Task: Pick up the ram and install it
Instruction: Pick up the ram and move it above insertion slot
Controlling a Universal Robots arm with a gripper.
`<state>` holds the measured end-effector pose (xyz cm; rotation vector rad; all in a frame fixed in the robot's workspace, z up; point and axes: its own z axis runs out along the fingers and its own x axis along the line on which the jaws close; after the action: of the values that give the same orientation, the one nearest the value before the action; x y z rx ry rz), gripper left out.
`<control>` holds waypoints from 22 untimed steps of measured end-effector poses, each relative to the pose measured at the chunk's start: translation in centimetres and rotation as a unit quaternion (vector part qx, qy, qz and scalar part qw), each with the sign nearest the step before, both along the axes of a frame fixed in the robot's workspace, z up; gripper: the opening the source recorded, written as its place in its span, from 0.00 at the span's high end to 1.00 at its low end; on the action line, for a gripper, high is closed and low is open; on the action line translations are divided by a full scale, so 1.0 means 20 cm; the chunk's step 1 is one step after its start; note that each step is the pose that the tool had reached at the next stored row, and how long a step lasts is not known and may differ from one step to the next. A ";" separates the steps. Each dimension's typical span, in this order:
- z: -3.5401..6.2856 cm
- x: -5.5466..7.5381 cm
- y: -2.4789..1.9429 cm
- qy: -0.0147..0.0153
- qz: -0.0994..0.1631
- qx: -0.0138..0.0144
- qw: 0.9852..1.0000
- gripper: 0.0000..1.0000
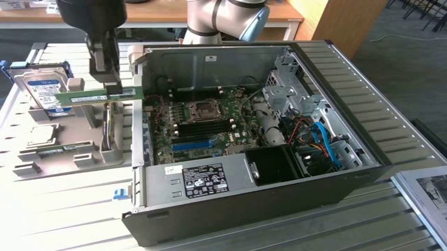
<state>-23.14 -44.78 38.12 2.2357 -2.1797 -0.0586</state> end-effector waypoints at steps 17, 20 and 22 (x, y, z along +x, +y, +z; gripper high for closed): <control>0.000 0.22 0.000 0.000 0.000 0.000 1.000 0.88; 0.000 0.25 0.000 0.000 0.000 0.000 1.000 0.88; 0.000 0.28 0.000 0.000 0.000 0.000 1.000 0.88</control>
<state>-17.53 -44.78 38.12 2.2362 -2.1799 -0.0596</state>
